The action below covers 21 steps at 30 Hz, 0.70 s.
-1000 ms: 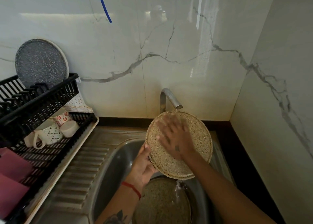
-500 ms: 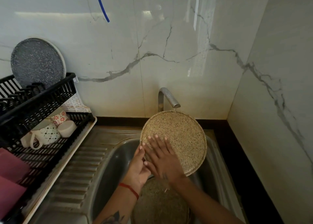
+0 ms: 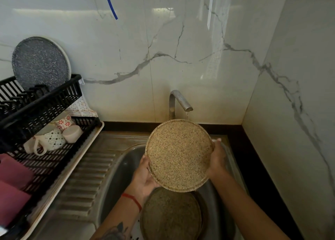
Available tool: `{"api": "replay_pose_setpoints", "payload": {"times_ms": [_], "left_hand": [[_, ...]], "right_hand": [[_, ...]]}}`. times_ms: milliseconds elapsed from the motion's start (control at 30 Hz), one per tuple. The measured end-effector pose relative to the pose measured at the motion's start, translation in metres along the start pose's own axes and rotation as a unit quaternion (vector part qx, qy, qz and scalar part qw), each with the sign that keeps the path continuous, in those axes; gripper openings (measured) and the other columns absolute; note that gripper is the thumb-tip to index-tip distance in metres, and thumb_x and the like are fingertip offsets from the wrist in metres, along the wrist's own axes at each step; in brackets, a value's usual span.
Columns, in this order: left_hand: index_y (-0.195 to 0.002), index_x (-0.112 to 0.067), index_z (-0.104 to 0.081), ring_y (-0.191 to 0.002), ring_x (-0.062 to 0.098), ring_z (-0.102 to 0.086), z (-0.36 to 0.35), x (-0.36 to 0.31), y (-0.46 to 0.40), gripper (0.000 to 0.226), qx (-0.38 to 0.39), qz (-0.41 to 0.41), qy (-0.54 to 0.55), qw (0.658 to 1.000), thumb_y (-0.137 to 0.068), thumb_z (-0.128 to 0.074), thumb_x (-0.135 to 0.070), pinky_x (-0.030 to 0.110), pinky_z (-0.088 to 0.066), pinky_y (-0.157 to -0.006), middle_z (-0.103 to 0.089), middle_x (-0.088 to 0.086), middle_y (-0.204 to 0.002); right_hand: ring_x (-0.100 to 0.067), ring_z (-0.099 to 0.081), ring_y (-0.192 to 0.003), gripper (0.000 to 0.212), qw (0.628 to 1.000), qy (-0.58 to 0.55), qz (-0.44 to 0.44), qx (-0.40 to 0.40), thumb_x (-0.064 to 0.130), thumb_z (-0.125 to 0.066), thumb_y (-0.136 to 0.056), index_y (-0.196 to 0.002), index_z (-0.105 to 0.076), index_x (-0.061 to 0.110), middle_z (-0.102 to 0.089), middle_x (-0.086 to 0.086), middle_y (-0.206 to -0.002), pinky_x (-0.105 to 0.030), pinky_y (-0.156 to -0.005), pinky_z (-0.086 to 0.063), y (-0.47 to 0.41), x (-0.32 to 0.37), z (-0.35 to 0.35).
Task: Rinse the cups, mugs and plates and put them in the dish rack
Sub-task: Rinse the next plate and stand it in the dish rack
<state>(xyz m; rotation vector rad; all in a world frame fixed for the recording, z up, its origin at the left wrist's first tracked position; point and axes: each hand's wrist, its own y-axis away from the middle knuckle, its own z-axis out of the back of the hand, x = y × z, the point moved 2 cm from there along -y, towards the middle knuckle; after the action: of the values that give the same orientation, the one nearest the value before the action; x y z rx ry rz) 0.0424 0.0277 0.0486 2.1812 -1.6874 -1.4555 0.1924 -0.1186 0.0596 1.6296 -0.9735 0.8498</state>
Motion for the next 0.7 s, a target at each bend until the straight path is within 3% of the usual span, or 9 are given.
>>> {"api": "replay_pose_setpoints", "payload": {"times_ms": [67,133,200,267,333,400,500,600,700], "left_hand": [[-0.14,-0.028,-0.041,-0.135,0.046,-0.03,0.002,-0.006,-0.001,0.06,-0.002,0.027,-0.036,0.999,-0.094,-0.025,-0.064,0.075,-0.026,-0.096,-0.036,0.016,-0.148],[-0.142,-0.033,-0.037,-0.139,0.048,-0.022,-0.001,-0.011,0.0,0.064,0.014,0.039,-0.023,0.999,-0.09,-0.026,-0.069,0.076,-0.022,-0.098,-0.031,0.016,-0.151],[-0.134,-0.025,-0.045,-0.132,0.049,-0.033,-0.009,-0.016,0.003,0.06,0.04,0.032,0.033,0.998,-0.09,-0.036,-0.065,0.07,-0.038,-0.091,-0.036,0.021,-0.145],[-0.124,-0.012,-0.053,-0.119,0.045,-0.046,-0.016,-0.019,0.004,0.049,0.054,0.001,0.083,0.995,-0.093,-0.047,-0.05,0.058,-0.052,-0.082,-0.043,0.022,-0.137],[-0.122,-0.006,-0.055,-0.113,0.041,-0.052,-0.021,-0.024,0.007,0.037,0.059,-0.034,0.128,0.989,-0.095,-0.052,-0.03,0.05,-0.055,-0.078,-0.049,0.024,-0.132],[-0.123,-0.003,-0.056,-0.112,0.038,-0.057,-0.024,-0.03,0.009,0.03,0.062,-0.058,0.141,0.986,-0.096,-0.049,-0.016,0.047,-0.055,-0.078,-0.055,0.025,-0.127],[-0.122,-0.008,-0.055,-0.104,0.029,-0.063,-0.031,-0.032,0.012,0.029,0.066,-0.08,0.112,0.988,-0.094,-0.046,-0.004,0.039,-0.056,-0.073,-0.061,0.02,-0.119],[-0.118,-0.012,-0.055,-0.097,0.022,-0.063,-0.037,-0.027,0.013,0.028,0.059,-0.104,-0.006,0.993,-0.097,-0.039,-0.003,0.033,-0.055,-0.07,-0.061,0.014,-0.114],[-0.125,-0.011,-0.055,-0.107,0.025,-0.06,-0.035,-0.023,0.01,0.032,0.046,-0.112,-0.064,0.991,-0.099,-0.037,-0.006,0.039,-0.052,-0.082,-0.062,0.013,-0.12]], "right_hand": [[-0.032,-0.051,-0.113,0.058,0.999,-0.033,-0.009,0.001,0.062,-0.033,-0.093,-0.125,-0.057,0.019,-0.054,-0.011,-0.123,-0.057,-0.097,-0.044,0.003,0.006,0.005],[-0.026,-0.055,-0.103,0.048,0.999,-0.045,0.021,0.017,0.058,-0.036,-0.095,-0.113,-0.062,0.022,-0.059,-0.006,-0.112,-0.049,-0.087,-0.05,0.006,0.012,0.011],[-0.018,-0.058,-0.093,0.039,0.996,-0.054,0.058,0.048,0.044,-0.034,-0.099,-0.094,-0.066,0.024,-0.066,0.0,-0.096,-0.035,-0.07,-0.05,0.008,0.016,0.014],[-0.02,-0.059,-0.092,0.04,0.993,-0.053,0.086,0.054,0.029,-0.029,-0.102,-0.086,-0.065,0.02,-0.066,0.001,-0.087,-0.033,-0.068,-0.049,0.006,0.019,0.021],[-0.026,-0.056,-0.101,0.033,0.992,-0.058,0.073,0.08,0.019,-0.03,-0.101,-0.091,-0.061,0.014,-0.063,-0.006,-0.096,-0.044,-0.083,-0.049,0.0,0.017,0.032],[-0.03,-0.055,-0.108,0.021,0.987,-0.053,0.007,0.153,0.017,-0.043,-0.093,-0.102,-0.062,0.012,-0.061,-0.01,-0.11,-0.053,-0.094,-0.045,-0.005,0.015,0.044],[-0.028,-0.057,-0.109,0.041,0.973,0.0,-0.072,0.221,0.007,-0.052,-0.086,-0.126,-0.054,0.016,-0.057,-0.009,-0.124,-0.04,-0.076,-0.054,-0.008,0.011,0.052],[-0.019,-0.054,-0.11,0.052,0.989,0.032,0.009,0.144,0.0,-0.044,-0.095,-0.143,-0.037,0.019,-0.053,-0.005,-0.133,-0.032,-0.071,-0.05,-0.011,0.008,0.049],[-0.018,-0.051,-0.114,0.05,0.994,0.019,0.081,0.076,0.003,-0.045,-0.097,-0.144,-0.038,0.019,-0.047,-0.005,-0.14,-0.032,-0.081,-0.05,-0.01,0.01,0.047]]}}
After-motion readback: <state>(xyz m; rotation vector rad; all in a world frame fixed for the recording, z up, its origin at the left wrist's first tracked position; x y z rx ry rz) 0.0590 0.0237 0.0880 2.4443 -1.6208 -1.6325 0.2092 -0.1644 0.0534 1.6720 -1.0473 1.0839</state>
